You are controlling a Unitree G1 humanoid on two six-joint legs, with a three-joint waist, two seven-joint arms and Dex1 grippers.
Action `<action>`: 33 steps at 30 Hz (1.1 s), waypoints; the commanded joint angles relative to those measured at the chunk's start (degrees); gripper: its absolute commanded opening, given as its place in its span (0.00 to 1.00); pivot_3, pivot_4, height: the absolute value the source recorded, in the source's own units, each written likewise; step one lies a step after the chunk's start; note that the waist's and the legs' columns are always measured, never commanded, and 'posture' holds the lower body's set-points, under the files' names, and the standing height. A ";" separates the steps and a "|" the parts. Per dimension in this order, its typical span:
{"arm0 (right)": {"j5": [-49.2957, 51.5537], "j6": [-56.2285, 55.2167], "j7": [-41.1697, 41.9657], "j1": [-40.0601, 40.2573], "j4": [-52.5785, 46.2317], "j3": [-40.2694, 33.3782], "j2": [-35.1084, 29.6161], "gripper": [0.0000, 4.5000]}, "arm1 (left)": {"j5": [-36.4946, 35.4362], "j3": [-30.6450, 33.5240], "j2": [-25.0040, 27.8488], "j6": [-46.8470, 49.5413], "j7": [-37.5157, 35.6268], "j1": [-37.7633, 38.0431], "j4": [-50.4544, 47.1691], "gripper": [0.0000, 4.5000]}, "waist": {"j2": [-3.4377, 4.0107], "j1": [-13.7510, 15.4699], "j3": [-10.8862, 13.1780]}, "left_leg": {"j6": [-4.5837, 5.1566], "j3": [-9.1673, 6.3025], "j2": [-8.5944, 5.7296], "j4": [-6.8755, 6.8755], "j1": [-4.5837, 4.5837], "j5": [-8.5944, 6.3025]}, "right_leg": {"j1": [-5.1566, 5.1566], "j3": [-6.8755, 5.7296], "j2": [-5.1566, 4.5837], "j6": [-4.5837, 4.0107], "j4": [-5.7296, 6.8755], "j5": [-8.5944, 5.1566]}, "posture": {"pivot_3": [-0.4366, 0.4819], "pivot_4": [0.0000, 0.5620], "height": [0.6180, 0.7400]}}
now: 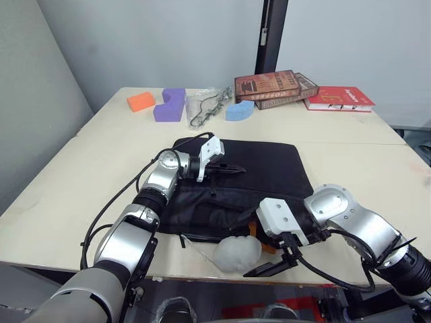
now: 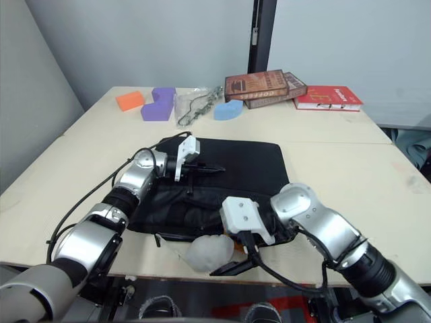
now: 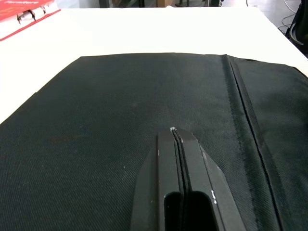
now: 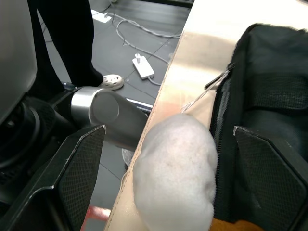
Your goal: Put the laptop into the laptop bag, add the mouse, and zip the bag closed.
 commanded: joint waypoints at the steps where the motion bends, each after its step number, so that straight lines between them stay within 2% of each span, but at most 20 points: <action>1: -4.06 -4.65 -0.10 -0.55 3.41 2.08 1.15 1.00 | 4.35 -2.28 0.60 2.07 -0.25 3.21 4.15 0.00 | 0.06 -0.02 -0.15 | 0.00 -0.02 0.00 0.02 0.02 0.00 | 0.03 -0.01 0.00 0.00 0.01 0.00 | 0.48 0.27 0.95; 8: -16.00 -18.76 -0.65 -0.61 12.07 8.38 3.00 1.00 | 4.01 -1.84 0.74 3.16 0.18 2.66 2.76 0.00 | 0.05 -0.07 -0.21 | 0.00 -0.02 0.00 0.04 -0.01 0.00 | 0.03 -0.01 0.00 0.00 0.00 0.00 | 0.48 0.27 0.95; 15: -16.80 -21.63 -0.93 -0.08 12.54 7.99 4.89 1.00 | 3.80 -1.77 0.97 3.55 -0.14 3.15 2.00 0.00 | 0.06 -0.12 -0.21 | 0.00 -0.03 0.00 0.04 -0.01 0.00 | 0.03 -0.02 0.00 0.00 0.00 0.00 | 0.48 0.27 0.95; 18: -16.97 -22.33 -0.88 0.22 12.68 7.72 4.87 0.81 | 3.74 -1.80 0.95 3.81 -0.22 3.32 1.58 0.00 | 0.06 -0.12 -0.21 | 0.01 -0.03 0.00 0.04 -0.03 -0.01 | 0.04 -0.02 0.00 0.00 -0.06 0.00 | 0.48 0.27 0.95; 25: -16.32 -22.69 -0.29 0.36 12.85 6.78 4.32 0.27 | 3.69 -1.67 0.47 3.90 -0.03 2.82 1.61 0.00 | 0.06 -0.13 -0.21 | 0.01 -0.02 0.00 0.00 -0.03 -0.01 | 0.04 -0.02 0.00 0.01 -0.11 0.00 | 0.48 0.27 0.95; 28: -13.74 -20.20 0.66 1.27 10.18 4.27 2.23 0.05 | 4.23 -1.79 0.29 3.28 0.56 2.59 3.08 0.00 | 0.06 -0.04 -0.20 | 0.01 -0.02 0.00 -0.01 -0.04 -0.02 | 0.04 -0.02 0.00 0.01 -0.12 -0.01 | 0.48 0.27 0.95; 29: -12.69 -19.10 0.87 1.81 8.84 3.26 1.32 0.01 | 4.42 -2.02 0.36 3.46 0.42 2.72 3.24 0.00 | 0.06 -0.01 -0.20 | 0.01 -0.02 -0.01 -0.02 -0.05 -0.02 | 0.04 -0.02 0.00 0.01 -0.15 -0.01 | 0.48 0.27 0.95; 33: -8.33 -14.68 1.08 4.86 3.60 -1.29 -3.02 0.00 | 6.09 -3.58 0.76 2.98 -0.14 3.54 4.41 0.00 | 0.05 0.10 -0.21 | 0.02 -0.02 -0.01 -0.12 -0.04 -0.02 | 0.04 -0.03 0.00 0.02 -0.23 -0.01 | 0.48 0.27 0.95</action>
